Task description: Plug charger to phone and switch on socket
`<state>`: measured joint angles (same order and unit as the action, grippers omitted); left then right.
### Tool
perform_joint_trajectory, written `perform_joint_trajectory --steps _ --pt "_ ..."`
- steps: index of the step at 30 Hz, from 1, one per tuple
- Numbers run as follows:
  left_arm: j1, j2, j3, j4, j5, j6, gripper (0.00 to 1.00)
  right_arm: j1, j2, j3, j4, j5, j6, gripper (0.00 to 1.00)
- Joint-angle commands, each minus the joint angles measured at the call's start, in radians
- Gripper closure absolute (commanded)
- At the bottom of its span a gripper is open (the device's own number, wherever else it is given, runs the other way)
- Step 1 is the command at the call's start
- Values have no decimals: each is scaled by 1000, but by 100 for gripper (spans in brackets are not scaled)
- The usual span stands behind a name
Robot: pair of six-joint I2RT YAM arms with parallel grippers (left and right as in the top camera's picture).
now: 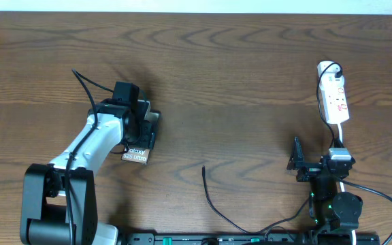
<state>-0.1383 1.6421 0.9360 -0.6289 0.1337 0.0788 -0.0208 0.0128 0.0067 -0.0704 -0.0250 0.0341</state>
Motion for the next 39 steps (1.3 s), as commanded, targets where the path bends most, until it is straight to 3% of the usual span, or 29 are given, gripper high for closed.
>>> perform_joint_trajectory --steps 1,5,9,18,39 --pt "2 3 23 -1 63 -4 93 7 0 -1 -5 8 6 1" --pt "2 3 34 7 172 -5 93 7 0 -1 -5 8 6 1" --pt "2 3 40 7 171 -5 93 7 0 -1 -5 8 6 1" --pt "2 4 32 -33 3 -4 93 7 0 -1 -5 8 6 1" --pt "2 4 -85 33 -1 -5 93 7 0 -1 -5 8 6 1"
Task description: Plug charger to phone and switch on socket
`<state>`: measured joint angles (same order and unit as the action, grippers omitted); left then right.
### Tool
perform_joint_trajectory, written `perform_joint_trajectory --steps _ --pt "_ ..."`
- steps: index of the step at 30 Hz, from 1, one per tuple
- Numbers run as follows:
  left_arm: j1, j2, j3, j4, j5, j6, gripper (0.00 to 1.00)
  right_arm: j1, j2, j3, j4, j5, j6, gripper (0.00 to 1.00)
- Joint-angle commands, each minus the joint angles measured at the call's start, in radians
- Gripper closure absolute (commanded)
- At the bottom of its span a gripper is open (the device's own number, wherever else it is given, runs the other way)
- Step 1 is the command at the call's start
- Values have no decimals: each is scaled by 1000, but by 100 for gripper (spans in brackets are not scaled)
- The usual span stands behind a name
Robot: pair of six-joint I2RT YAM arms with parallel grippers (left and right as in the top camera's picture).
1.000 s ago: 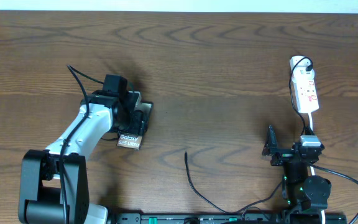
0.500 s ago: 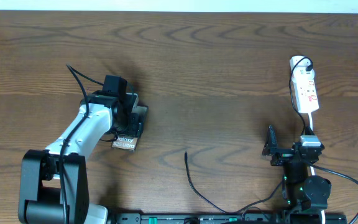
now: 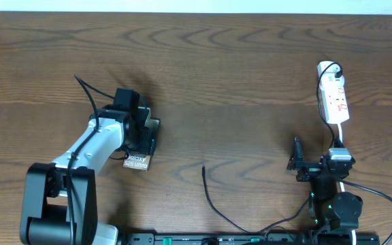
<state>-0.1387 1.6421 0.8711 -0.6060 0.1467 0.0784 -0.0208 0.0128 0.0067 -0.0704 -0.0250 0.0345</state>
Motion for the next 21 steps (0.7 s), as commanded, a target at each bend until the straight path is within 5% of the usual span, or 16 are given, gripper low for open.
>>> perform_joint_trajectory --steps 1,12,17,21 --pt "2 4 -26 16 -13 -5 93 7 0 -1 -5 8 6 1" --pt "2 4 -69 55 -13 -5 89 7 0 -1 -5 8 6 1" --pt "2 4 -69 56 -13 -5 46 7 0 -1 -5 8 6 1" --pt "2 4 -69 61 -5 -5 22 7 0 -1 -5 8 6 1"
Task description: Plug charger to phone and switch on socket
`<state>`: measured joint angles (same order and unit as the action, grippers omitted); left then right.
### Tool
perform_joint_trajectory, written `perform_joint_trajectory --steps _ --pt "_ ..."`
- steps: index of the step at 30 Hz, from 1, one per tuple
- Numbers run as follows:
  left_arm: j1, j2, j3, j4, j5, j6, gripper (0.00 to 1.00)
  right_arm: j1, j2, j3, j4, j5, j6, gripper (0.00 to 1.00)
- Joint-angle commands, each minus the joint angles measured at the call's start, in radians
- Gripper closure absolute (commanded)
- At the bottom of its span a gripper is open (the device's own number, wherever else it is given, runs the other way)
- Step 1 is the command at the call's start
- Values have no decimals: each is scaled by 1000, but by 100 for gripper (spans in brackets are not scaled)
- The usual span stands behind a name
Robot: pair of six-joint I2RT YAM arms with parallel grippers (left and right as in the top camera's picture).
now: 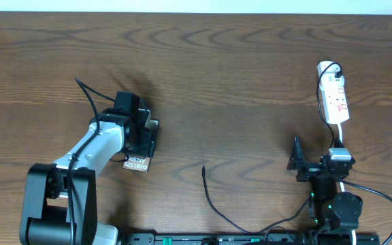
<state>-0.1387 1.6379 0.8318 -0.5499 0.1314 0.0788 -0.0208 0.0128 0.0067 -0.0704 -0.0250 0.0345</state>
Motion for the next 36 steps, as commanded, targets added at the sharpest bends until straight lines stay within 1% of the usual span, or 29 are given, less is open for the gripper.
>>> perform_joint_trajectory --steps 1,2,11,14,24,36 --pt "2 8 -29 7 14 -5 15 7 0 -1 -5 8 6 1" --pt "2 8 -29 8 14 -5 10 7 0 -1 -5 8 6 1" --pt "2 8 -29 14 14 -5 7 7 0 -1 -5 8 6 1" --pt "2 8 -29 27 14 -5 4 7 0 -1 -5 8 6 1" --pt "2 8 -29 65 13 -3 3 7 0 -1 -5 8 6 1" --pt "2 8 -29 66 14 0 4 7 0 -1 -5 8 6 1"
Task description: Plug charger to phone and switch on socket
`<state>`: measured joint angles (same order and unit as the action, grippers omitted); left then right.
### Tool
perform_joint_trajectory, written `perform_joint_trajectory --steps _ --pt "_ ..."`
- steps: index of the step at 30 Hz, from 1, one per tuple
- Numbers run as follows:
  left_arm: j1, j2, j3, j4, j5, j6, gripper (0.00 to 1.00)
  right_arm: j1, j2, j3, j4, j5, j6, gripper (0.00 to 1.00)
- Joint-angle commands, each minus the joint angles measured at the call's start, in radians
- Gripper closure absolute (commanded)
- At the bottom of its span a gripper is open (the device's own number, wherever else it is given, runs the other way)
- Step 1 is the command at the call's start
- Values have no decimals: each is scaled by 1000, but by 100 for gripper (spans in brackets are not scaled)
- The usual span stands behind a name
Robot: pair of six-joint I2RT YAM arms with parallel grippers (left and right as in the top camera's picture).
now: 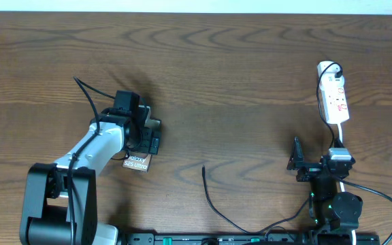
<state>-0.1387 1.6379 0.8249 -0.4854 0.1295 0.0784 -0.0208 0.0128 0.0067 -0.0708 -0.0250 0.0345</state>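
The phone, a dark slab with a "Galaxy S25 Ultra" label at its near end, lies left of centre on the table. My left gripper stands over its far half, and its fingers seem to be closed on the phone's sides. The black charger cable has its free end on the wood near the middle, and the cable runs off toward the front edge. At the far right lies the white socket strip with a plug in its far end. My right gripper rests folded near the front right, with nothing in it.
A white lead runs from the socket strip down past the right arm's base. The left arm's own black cable loops above its wrist. The dark wooden table stretches between phone and socket strip.
The left gripper and the phone under it have shifted only slightly, with the label end a touch farther from the front edge. The right arm and the charger cable have not moved.
The left gripper was first over the phone a little farther back on the table. By the following moment gripper and phone had come slightly nearer the front edge together. They have stayed about there since. The cable, socket strip and right arm kept their places.
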Motion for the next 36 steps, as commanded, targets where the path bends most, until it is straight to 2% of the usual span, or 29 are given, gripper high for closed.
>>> perform_joint_trajectory --steps 1,4,6,8,10,15,19,28,36 --pt "2 8 -23 2 15 0 6 7 0 -1 -5 8 6 1" --pt "2 8 -23 2 16 0 11 7 0 -1 -5 8 6 1" --pt "2 8 -23 2 16 0 19 7 0 -1 -4 8 6 1" --pt "2 8 -23 2 16 0 32 7 0 -1 -4 8 6 1" --pt "2 8 -23 2 16 0 38 7 0 -1 -5 8 6 1" --pt "2 8 -23 2 16 0 60 7 0 -1 -4 8 6 1" --pt "2 8 -23 1 16 0 65 7 0 -1 -4 8 6 1" --pt "2 8 -23 1 16 0 91 7 0 -1 -4 8 6 1" --pt "2 8 -23 2 15 0 93 7 0 -1 -4 8 6 1"
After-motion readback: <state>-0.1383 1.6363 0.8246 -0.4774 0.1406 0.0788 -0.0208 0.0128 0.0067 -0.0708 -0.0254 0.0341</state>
